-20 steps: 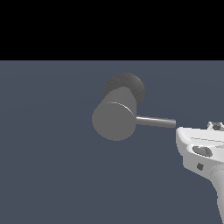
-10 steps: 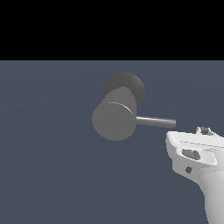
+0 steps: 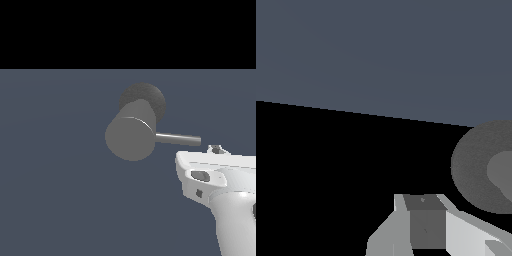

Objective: Turn on the faucet by rotating a designated handle.

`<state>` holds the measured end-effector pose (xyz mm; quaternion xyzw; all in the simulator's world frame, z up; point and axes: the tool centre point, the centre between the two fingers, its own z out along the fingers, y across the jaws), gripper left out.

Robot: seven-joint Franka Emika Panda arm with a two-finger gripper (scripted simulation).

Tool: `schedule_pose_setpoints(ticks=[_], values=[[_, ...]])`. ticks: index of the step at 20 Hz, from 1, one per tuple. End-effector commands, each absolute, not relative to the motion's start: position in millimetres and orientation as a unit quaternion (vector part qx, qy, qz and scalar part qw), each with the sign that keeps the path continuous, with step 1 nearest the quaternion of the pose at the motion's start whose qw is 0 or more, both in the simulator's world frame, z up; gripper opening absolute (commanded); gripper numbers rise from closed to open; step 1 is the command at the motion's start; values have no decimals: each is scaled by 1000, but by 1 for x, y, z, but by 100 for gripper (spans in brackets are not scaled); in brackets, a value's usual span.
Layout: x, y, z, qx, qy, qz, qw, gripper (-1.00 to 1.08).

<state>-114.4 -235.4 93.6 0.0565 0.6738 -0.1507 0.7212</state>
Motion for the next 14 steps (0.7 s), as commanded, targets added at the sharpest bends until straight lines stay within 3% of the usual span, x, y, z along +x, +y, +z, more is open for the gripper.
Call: schedule_pose_setpoints(ticks=[1,14], values=[[-109,-225,95,47,674,-145,722,-100],[-109,-181,83,48,693,-101,712,-100]])
